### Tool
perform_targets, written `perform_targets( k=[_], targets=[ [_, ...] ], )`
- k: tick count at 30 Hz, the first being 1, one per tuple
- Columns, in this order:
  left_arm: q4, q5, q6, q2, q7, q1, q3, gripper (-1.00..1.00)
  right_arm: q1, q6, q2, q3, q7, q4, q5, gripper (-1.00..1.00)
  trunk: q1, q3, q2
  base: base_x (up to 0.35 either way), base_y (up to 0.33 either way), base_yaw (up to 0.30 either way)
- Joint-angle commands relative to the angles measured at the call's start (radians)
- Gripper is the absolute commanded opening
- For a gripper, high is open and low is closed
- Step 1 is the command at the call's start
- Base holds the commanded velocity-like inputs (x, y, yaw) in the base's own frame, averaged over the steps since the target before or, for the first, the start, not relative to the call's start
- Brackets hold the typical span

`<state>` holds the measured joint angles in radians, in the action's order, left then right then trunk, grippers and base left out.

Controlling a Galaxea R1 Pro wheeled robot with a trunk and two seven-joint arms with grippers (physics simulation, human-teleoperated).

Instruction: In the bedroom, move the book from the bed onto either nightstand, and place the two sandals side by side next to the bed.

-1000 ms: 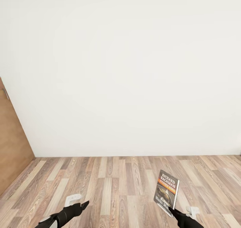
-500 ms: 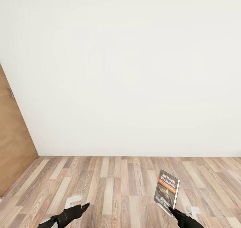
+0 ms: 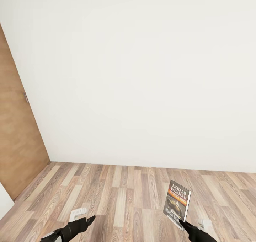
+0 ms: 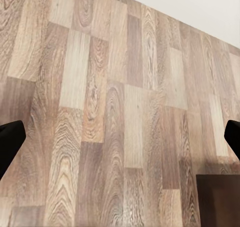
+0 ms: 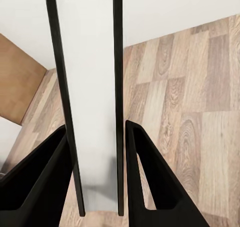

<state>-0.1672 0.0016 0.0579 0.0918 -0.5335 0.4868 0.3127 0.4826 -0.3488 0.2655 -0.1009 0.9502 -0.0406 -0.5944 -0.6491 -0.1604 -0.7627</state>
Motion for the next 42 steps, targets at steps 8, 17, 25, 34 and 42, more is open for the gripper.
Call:
perform_targets(
  k=[8,17,25,34,42],
  targets=[
    [0.002,0.000,0.004,0.000,-0.003,0.001,0.002,1.00,0.002,-0.006,0.000,-0.008,0.003,-0.005,-0.010,-1.00,0.000,-0.002,-0.001,0.000,0.000,0.005],
    [0.004,0.000,0.004,0.000,-0.003,0.001,0.002,1.00,0.002,-0.006,0.000,-0.007,0.001,-0.007,-0.013,-1.00,0.000,-0.002,-0.001,0.000,0.000,0.028],
    [0.005,0.000,0.006,0.000,-0.003,0.001,0.002,1.00,0.002,-0.006,0.000,-0.007,0.001,-0.007,-0.013,-1.00,0.000,-0.002,-0.001,0.000,0.000,0.175],
    [0.005,0.000,0.007,0.000,-0.003,0.001,0.002,1.00,0.002,-0.006,0.000,-0.007,0.001,-0.007,-0.013,-1.00,0.000,-0.002,-0.001,0.000,0.000,0.166],
    [0.005,0.000,0.007,-0.001,-0.003,0.001,0.002,1.00,0.002,-0.006,0.000,-0.007,0.001,-0.007,-0.013,-1.00,0.000,-0.002,-0.001,0.000,0.000,0.017]
  ],
)
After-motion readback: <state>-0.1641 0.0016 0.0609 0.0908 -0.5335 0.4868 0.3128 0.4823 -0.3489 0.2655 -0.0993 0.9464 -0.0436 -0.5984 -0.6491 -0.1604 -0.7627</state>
